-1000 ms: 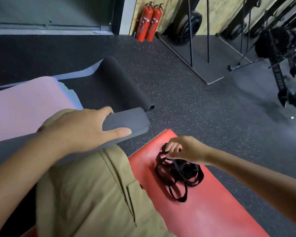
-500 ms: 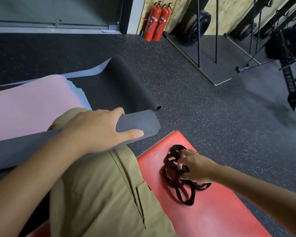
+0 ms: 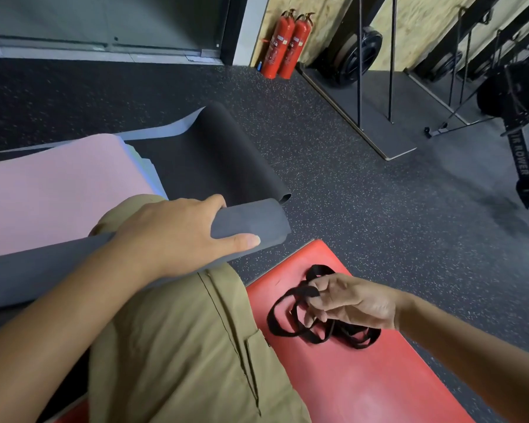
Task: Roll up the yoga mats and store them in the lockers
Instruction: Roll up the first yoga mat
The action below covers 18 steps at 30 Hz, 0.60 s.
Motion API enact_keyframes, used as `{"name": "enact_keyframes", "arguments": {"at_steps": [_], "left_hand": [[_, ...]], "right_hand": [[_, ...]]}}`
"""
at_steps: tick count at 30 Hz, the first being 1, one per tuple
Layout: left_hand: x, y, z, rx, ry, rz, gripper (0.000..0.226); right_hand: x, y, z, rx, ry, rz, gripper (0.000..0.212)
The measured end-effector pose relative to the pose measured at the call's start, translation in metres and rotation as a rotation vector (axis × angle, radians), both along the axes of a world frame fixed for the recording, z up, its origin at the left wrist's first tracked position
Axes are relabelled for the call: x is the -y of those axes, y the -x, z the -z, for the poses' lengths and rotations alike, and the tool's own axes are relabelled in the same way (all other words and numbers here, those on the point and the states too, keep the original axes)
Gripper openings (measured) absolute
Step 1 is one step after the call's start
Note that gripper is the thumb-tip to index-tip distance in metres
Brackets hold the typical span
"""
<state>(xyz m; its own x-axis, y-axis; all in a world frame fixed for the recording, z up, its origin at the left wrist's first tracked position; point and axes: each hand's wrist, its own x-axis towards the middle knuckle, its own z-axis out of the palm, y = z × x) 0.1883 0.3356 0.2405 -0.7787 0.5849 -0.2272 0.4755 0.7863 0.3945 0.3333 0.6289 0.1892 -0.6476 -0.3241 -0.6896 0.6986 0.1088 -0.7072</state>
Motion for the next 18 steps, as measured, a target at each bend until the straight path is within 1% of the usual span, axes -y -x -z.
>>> {"name": "enact_keyframes", "arguments": {"at_steps": [5,8,12,15,16,18], "left_hand": [[0.002,0.002,0.002,0.012,-0.019,0.0,0.058],[0.002,0.004,0.003,0.009,-0.024,0.0,0.06],[0.002,0.004,0.004,0.003,-0.031,0.004,0.059],[0.001,0.003,0.003,-0.018,-0.028,0.004,0.06],[0.001,0.003,0.003,-0.024,-0.027,0.004,0.061],[0.001,0.003,0.003,-0.03,-0.026,0.003,0.062]], "right_hand": [[0.021,0.002,-0.003,0.008,0.34,0.236,0.035],[0.03,0.007,-0.01,-0.053,0.433,0.356,0.04],[0.044,0.016,-0.017,-0.179,0.346,0.474,0.049],[0.056,0.024,-0.022,-0.245,0.268,0.541,0.072],[0.059,0.027,-0.022,-0.261,0.247,0.56,0.077],[0.064,0.031,-0.021,-0.273,0.255,0.592,0.076]]}}
